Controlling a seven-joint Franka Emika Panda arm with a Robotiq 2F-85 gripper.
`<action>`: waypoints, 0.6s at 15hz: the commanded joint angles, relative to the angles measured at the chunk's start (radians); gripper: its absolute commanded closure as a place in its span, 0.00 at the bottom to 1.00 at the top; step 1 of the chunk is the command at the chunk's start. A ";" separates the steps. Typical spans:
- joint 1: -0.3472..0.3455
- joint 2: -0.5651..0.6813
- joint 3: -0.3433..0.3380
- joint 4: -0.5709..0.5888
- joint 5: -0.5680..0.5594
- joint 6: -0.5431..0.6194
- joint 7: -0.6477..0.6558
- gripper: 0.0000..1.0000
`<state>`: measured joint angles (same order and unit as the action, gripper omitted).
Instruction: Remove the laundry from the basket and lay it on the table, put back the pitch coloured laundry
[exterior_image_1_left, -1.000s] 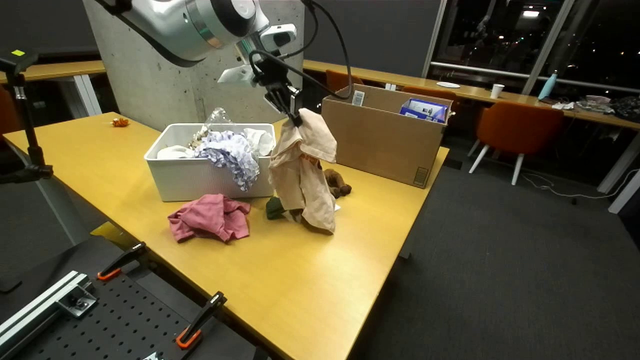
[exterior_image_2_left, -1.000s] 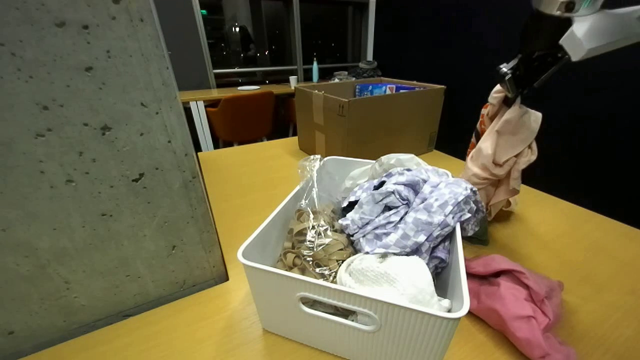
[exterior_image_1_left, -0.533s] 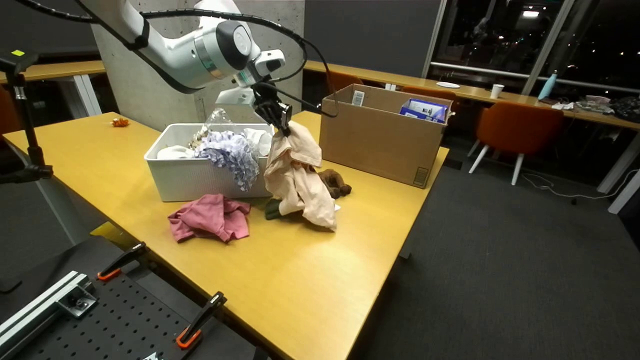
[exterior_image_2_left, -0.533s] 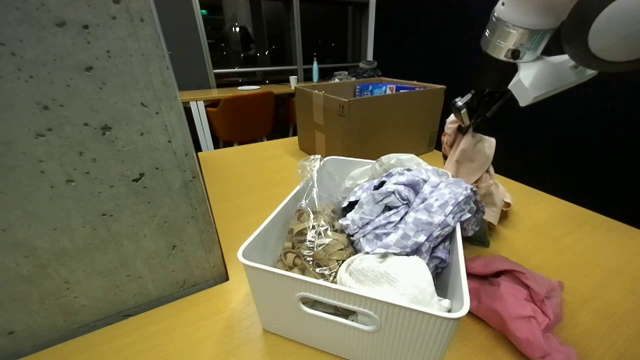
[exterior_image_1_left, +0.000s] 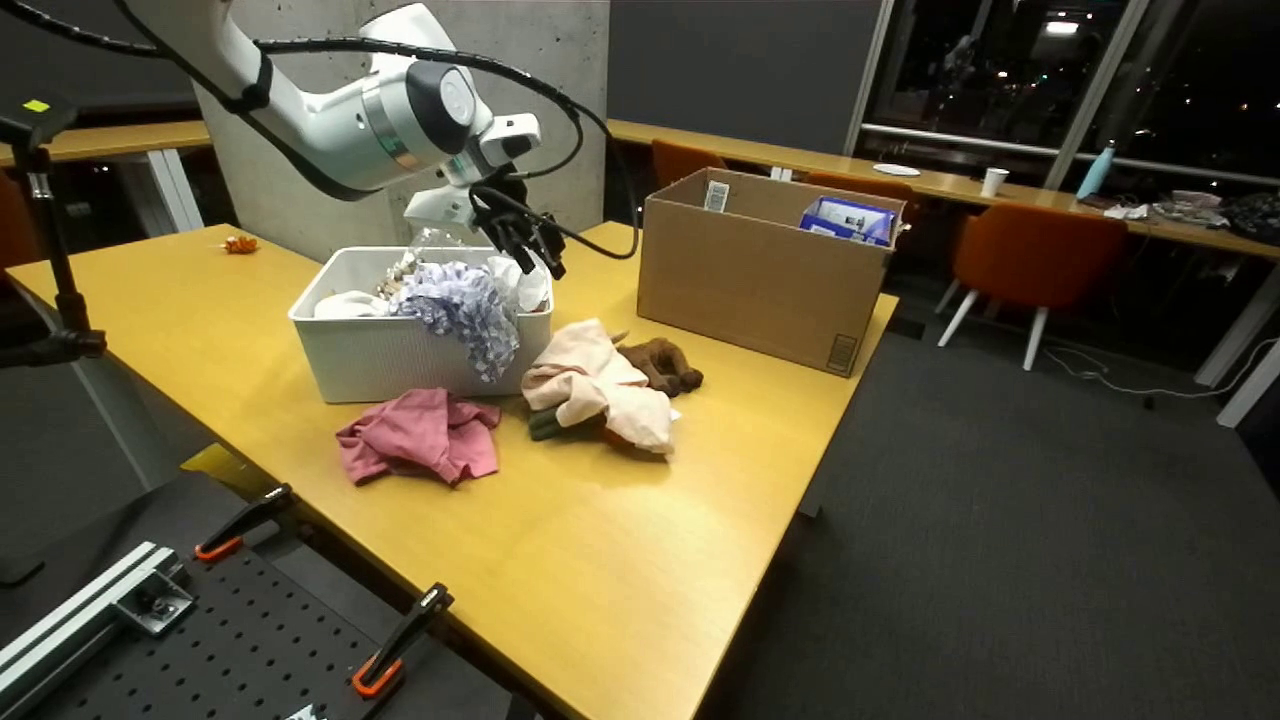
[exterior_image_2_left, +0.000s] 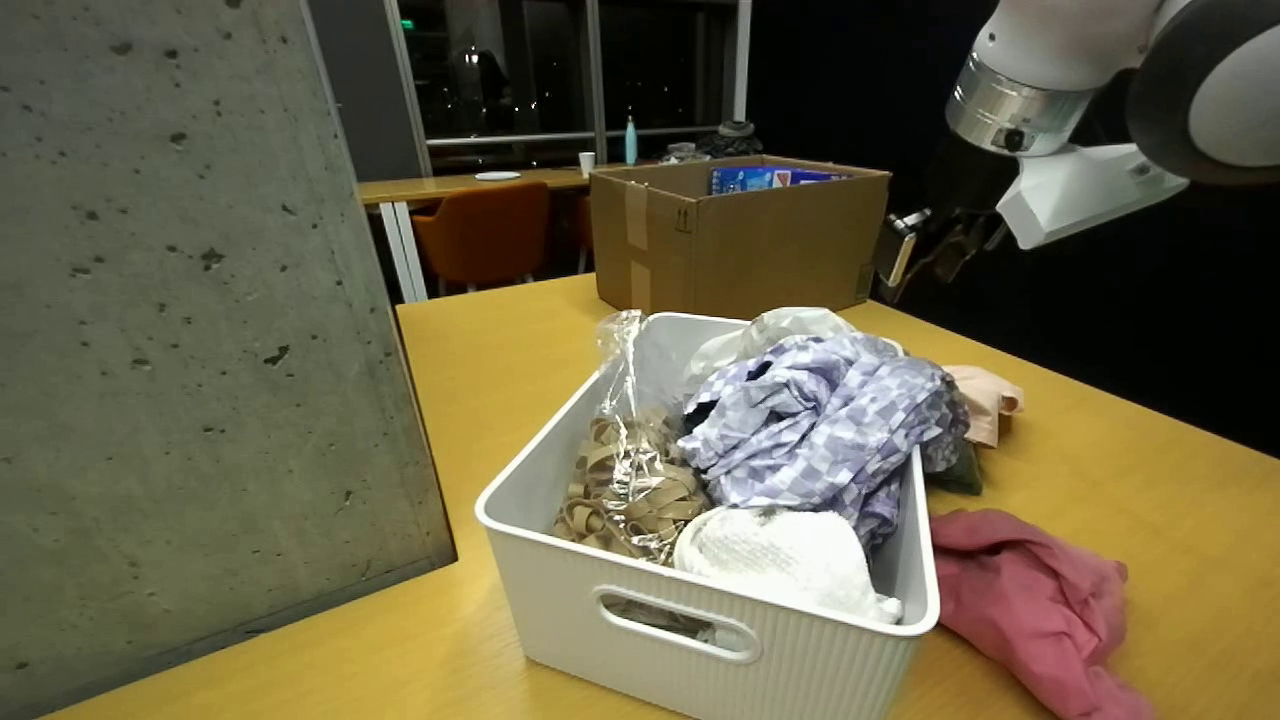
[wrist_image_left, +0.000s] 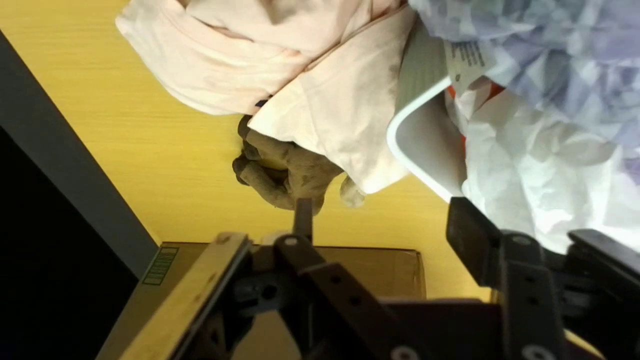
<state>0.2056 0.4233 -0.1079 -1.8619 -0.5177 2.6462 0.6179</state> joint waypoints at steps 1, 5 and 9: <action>0.025 -0.109 -0.028 -0.156 -0.010 0.062 0.013 0.01; -0.019 -0.127 -0.051 -0.165 0.006 0.136 -0.038 0.00; -0.080 -0.129 -0.033 -0.126 0.125 0.100 -0.133 0.00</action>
<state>0.1568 0.3098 -0.1541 -1.9968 -0.4740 2.7532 0.5599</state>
